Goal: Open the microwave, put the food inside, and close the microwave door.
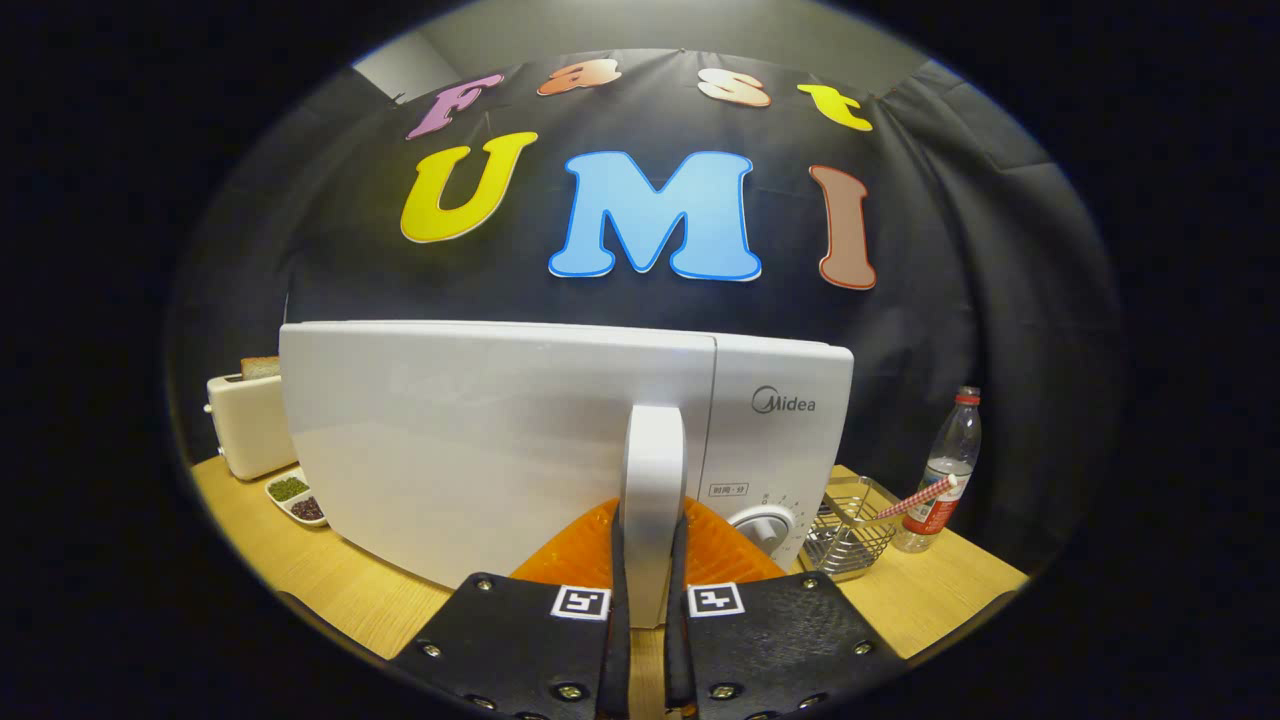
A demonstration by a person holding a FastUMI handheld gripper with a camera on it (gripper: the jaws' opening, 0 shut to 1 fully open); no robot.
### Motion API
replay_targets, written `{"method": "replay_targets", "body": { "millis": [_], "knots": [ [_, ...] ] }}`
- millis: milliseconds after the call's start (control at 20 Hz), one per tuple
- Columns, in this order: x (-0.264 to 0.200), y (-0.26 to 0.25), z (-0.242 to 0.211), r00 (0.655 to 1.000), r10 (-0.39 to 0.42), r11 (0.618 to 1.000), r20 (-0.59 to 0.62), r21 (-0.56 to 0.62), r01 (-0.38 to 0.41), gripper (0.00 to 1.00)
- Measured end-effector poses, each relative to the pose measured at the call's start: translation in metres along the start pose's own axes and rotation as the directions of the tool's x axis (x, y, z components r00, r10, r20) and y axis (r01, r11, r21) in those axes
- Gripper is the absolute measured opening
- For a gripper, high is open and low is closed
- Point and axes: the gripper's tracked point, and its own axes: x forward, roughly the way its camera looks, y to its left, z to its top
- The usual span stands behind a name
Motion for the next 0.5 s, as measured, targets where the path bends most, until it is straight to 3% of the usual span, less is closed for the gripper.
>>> {"method": "replay_targets", "body": {
  "millis": [450,500],
  "knots": [
    [-0.031,0.001,-0.004,0.998,0.047,0.996,-0.036,0.080,-0.044,0.14],
    [-0.046,0.016,0.004,0.993,0.119,0.989,-0.012,0.093,-0.118,0.14]
  ]
}}
